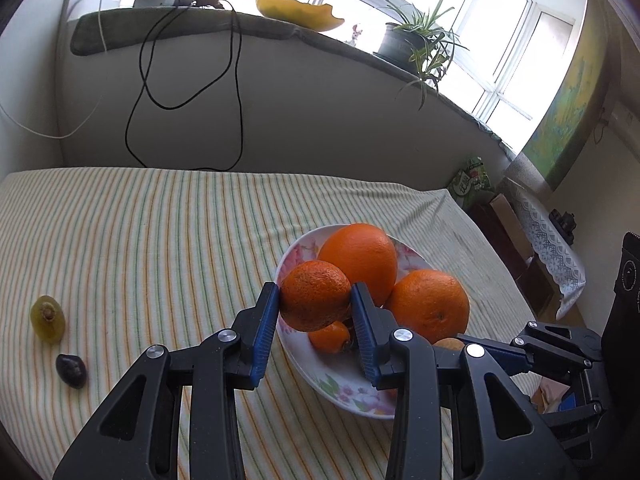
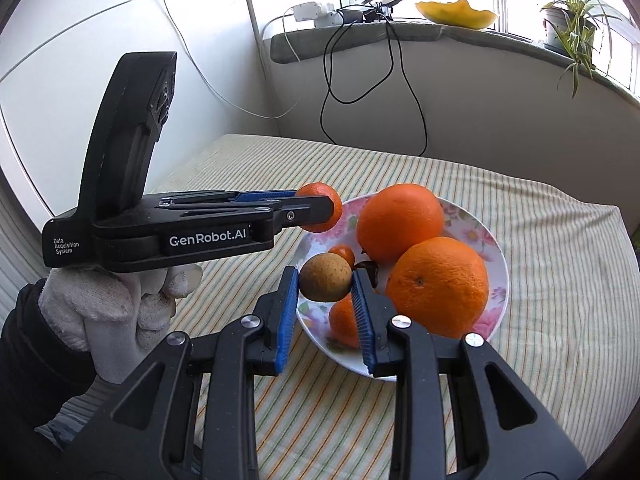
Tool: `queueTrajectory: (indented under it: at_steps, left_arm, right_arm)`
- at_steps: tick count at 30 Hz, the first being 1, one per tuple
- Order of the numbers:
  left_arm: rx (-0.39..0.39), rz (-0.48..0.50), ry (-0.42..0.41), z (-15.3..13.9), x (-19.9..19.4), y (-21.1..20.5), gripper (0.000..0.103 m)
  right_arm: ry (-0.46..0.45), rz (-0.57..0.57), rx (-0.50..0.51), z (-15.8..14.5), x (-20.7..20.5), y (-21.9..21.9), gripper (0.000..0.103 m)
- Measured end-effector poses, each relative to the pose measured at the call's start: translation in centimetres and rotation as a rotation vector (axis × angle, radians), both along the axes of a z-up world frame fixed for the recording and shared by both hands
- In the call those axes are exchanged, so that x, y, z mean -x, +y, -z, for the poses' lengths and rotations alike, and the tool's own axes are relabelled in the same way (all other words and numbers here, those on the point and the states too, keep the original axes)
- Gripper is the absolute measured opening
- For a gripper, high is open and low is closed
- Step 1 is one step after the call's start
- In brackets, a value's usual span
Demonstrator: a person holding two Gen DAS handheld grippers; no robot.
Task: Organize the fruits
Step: 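Lift the kiwi with the right gripper while the left carries the orange over the plate, then open the right gripper on the plate while the left gripper releases the orange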
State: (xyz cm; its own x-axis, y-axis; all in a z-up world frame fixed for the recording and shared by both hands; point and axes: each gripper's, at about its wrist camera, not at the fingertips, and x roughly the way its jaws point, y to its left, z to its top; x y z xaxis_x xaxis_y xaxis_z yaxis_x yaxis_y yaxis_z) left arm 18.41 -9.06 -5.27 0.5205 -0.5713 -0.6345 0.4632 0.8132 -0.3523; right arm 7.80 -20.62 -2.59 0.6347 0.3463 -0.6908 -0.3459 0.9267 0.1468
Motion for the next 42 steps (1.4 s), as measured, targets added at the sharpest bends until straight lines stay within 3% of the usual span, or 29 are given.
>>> queueTrajectory:
  at_steps: [26,28,29,30,37,42]
  left_arm:
    - [-0.022,0.016,0.002,0.2,-0.3,-1.1,0.038]
    - [-0.017,0.011,-0.005,0.0,-0.3,-1.0,0.046]
    - [-0.016,0.009,-0.008,-0.1,-0.3,-0.9,0.046]
    - [-0.014,0.010,-0.011,-0.2,-0.3,-0.9,0.046]
    - [-0.021,0.008,-0.031,-0.8,-0.1,-0.8,0.052]
    - [-0.023,0.005,-0.036,-0.8,0.1,-0.7,0.052]
  right_arm:
    - [-0.015,0.016,0.037,0.3,-0.9,0.5,0.029]
    - [-0.021,0.021,0.044,0.2,-0.9,0.5,0.040]
    - [-0.028,0.028,0.044,0.2,-0.8,0.4,0.051]
    - [-0.034,0.034,0.041,0.1,-0.7,0.3,0.056]
    - [-0.032,0.046,0.026,0.0,-0.7,0.0,0.056]
    - [-0.043,0.054,0.018,-0.3,-0.4,0.0,0.067]
